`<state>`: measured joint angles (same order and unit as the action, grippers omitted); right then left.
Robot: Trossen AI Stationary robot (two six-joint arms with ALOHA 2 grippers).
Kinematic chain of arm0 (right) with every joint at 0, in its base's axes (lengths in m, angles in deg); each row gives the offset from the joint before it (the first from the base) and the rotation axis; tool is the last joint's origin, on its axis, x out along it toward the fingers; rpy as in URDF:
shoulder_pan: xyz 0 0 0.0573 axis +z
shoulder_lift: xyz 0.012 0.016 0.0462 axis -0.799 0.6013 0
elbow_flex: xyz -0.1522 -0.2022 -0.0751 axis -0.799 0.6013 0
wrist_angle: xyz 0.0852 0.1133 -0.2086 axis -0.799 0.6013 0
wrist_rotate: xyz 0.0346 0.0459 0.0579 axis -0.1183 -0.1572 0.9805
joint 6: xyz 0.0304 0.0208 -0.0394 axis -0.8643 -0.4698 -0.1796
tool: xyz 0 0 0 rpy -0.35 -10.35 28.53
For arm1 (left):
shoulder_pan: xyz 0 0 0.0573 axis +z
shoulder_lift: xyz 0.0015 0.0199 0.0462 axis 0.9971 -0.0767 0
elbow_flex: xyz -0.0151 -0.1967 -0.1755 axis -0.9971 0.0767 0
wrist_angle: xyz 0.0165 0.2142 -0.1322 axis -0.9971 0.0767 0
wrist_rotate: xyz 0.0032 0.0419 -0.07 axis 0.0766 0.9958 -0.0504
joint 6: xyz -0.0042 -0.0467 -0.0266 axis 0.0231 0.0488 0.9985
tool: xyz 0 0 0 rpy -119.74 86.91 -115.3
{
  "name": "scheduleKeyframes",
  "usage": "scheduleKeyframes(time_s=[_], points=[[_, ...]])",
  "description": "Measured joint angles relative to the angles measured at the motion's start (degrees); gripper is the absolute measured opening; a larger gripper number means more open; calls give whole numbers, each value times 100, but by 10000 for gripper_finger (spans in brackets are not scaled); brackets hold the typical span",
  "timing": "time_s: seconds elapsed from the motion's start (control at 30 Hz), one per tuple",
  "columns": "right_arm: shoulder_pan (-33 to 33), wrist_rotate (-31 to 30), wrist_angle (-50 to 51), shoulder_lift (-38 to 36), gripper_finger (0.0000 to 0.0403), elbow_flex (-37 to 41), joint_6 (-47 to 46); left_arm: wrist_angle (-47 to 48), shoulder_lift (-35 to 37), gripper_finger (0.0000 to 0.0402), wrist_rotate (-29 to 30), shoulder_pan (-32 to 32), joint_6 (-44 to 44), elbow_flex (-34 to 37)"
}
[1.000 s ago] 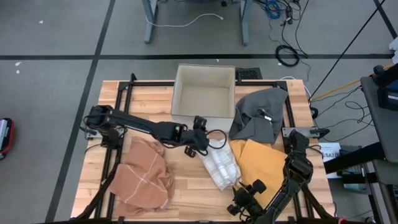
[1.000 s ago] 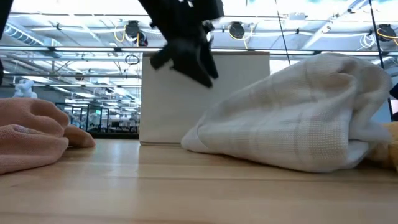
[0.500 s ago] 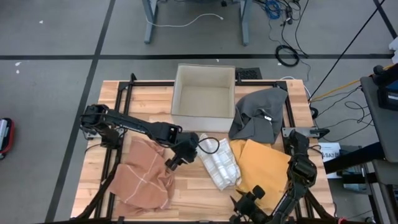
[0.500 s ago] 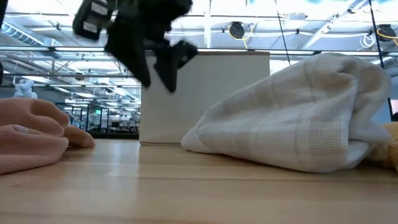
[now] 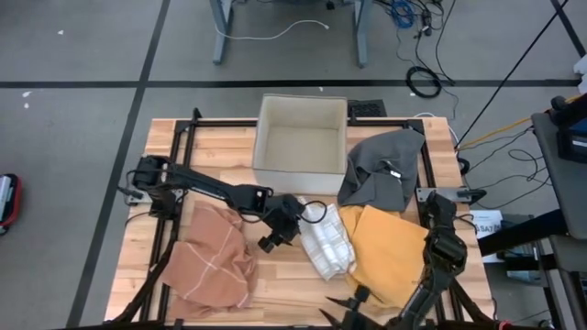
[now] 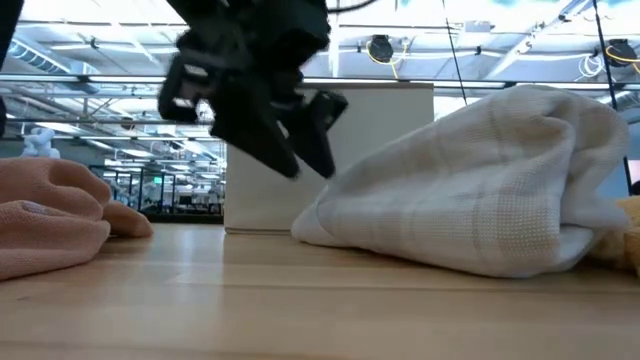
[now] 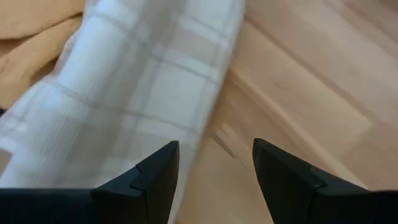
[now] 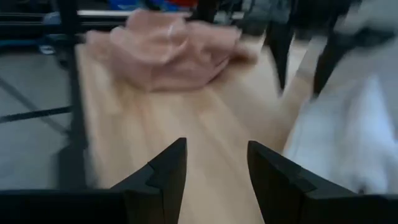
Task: Fold towel
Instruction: Fold the white patterned towel
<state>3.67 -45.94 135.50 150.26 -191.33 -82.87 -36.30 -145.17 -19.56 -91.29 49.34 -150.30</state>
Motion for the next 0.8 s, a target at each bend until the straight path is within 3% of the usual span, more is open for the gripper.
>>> scheduleKeyframes(time_s=[0.1, 0.27, 0.43, 0.57, 0.8], points=[[-300, -98, 30, 0, 155, 0, 434, -283, -299, 211, 4, -35, -1, 0], [-907, 284, 619, 0, 155, 0, 455, -447, -539, 211, 152, -223, -94, 0], [-1373, 1148, 1474, 24, 155, 0, -84, -425, -625, 211, 1076, -500, -234, 2], [-1539, 1444, 2019, 127, 155, 0, -419, -439, -618, 211, 1703, -663, -396, 2], [-1576, 1769, 2263, 116, 155, 284, -1218, 38, -606, 211, 1775, -521, -50, -11]])
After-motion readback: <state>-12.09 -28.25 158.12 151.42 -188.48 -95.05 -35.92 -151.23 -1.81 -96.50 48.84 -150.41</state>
